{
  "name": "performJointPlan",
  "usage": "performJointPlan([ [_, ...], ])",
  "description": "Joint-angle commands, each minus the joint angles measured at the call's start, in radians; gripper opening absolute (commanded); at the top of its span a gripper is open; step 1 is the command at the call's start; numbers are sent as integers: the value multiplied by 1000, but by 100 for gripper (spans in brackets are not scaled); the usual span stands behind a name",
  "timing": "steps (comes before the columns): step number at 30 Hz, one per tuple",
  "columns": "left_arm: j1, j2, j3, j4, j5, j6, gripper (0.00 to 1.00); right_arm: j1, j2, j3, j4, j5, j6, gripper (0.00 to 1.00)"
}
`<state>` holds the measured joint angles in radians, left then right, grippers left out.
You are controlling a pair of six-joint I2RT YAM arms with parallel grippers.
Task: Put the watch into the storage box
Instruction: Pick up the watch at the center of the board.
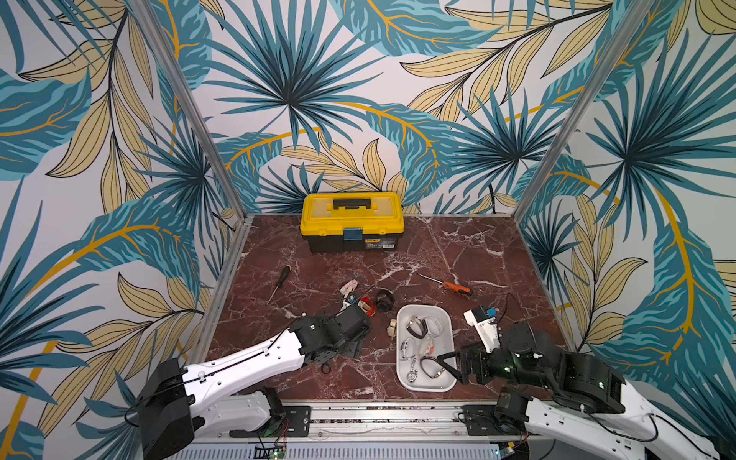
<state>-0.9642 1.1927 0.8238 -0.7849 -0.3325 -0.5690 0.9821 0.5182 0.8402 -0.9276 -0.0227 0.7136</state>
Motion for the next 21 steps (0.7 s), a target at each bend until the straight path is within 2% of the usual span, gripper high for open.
performJointPlan([
  [1, 33, 40, -28, 44, -46, 7, 77, 7, -18, -12, 30, -14, -39, 100],
  [7, 70, 122, -15, 125, -67, 67, 74, 9, -18, -10, 44, -25, -71, 100],
  [14, 82, 257, 53, 129, -92, 117, 69, 13, -4, -36, 54, -23, -76, 100],
  [21, 83, 318, 90, 143, -187, 136, 64, 15, 0, -41, 75, -46, -93, 100],
])
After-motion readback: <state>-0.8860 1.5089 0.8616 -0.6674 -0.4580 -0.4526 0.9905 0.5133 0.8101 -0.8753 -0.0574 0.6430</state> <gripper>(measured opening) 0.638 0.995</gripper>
